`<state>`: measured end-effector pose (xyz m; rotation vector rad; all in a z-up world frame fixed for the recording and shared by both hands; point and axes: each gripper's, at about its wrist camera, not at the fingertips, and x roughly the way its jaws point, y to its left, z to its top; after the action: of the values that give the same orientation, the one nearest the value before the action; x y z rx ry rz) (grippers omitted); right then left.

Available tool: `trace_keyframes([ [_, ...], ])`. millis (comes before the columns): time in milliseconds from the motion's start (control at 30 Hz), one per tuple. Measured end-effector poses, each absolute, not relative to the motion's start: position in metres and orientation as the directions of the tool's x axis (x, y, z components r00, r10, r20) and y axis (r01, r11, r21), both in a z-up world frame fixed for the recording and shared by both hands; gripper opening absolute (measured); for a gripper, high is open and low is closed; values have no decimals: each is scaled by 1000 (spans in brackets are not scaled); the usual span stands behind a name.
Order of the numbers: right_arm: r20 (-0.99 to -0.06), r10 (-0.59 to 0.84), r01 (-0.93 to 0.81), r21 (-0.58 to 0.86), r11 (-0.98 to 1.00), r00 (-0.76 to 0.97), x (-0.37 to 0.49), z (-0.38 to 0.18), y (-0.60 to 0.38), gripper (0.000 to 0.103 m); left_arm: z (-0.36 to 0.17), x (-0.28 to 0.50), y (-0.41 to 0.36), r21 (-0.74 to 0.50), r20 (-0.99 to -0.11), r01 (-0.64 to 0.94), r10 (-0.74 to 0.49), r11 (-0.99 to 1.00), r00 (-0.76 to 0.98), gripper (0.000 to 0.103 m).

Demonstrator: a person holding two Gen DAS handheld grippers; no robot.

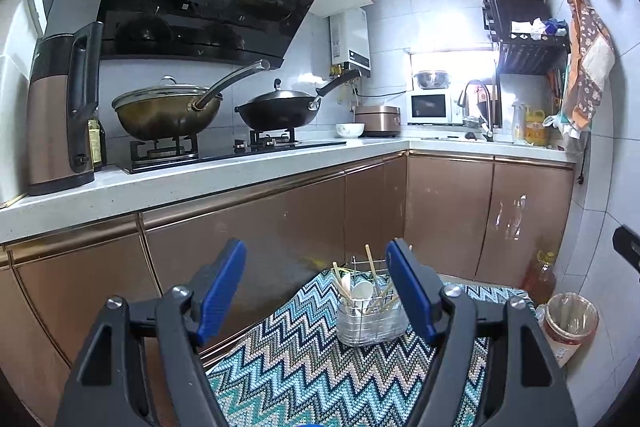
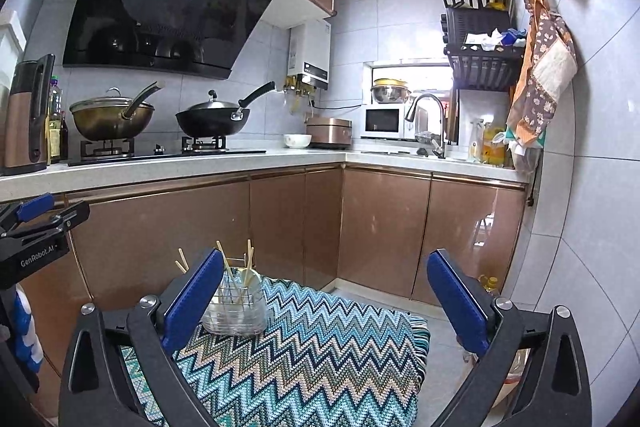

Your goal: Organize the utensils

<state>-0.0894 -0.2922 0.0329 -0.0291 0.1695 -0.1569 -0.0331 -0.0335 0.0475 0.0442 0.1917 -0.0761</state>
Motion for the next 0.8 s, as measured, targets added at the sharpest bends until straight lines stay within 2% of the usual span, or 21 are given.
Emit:
trace_keyframes([
  [800,-226,-167,158,-59,986,960,-45,20,-296,102,38,1,-51,29,-201,126,-118,992,973,71],
])
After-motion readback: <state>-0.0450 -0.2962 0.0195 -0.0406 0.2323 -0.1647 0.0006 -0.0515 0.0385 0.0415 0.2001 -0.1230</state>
